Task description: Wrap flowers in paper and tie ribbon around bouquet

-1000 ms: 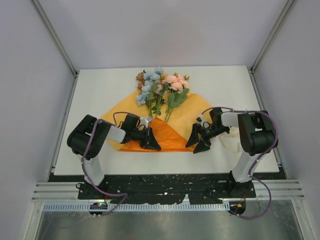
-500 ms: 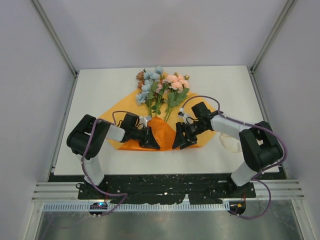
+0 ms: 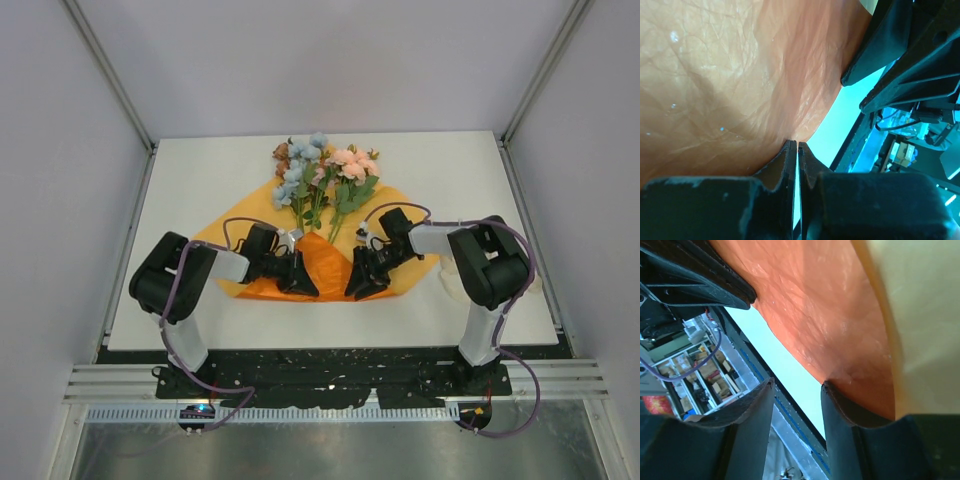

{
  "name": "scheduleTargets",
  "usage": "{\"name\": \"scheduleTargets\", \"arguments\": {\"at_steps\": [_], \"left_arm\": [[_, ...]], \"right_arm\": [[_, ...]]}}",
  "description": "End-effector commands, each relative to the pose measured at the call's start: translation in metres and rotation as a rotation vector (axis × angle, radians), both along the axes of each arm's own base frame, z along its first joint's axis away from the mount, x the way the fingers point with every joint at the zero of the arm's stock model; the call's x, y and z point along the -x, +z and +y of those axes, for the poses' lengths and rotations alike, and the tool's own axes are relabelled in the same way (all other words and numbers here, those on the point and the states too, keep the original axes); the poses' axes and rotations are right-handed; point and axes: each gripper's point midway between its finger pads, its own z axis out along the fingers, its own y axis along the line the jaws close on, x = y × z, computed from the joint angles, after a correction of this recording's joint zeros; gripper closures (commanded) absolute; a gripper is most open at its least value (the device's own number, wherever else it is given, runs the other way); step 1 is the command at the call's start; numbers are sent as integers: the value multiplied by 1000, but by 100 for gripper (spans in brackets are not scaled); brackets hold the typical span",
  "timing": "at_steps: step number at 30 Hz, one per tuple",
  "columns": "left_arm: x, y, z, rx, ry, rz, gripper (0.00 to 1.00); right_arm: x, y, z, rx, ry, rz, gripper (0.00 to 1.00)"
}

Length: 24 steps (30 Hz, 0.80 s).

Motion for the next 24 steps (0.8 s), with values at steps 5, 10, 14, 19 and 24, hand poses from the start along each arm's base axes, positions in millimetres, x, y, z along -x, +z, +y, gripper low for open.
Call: {"name": "scheduleTargets", "arguments": {"at_steps": [5,10,14,19,24], "left_arm": [[-18,36,-27,23,-1,-167,90],[-13,31,-57,22,-36,-138,91],[-5,5,-55,-69,-50,-90,93],[2,-33,-36,-231,-57,-18,95],[2,-42,-33,-266,-54,-2,97]], "right_arm": [[20,-35,-25,125,-13,71,53],[14,-31,-26,119,-29,50,52],[13,-31,-28,117,-48,53,52],[5,-23,-40,118,-78,41,48],[-10,-22,-108,244,-161,46,43]]}}
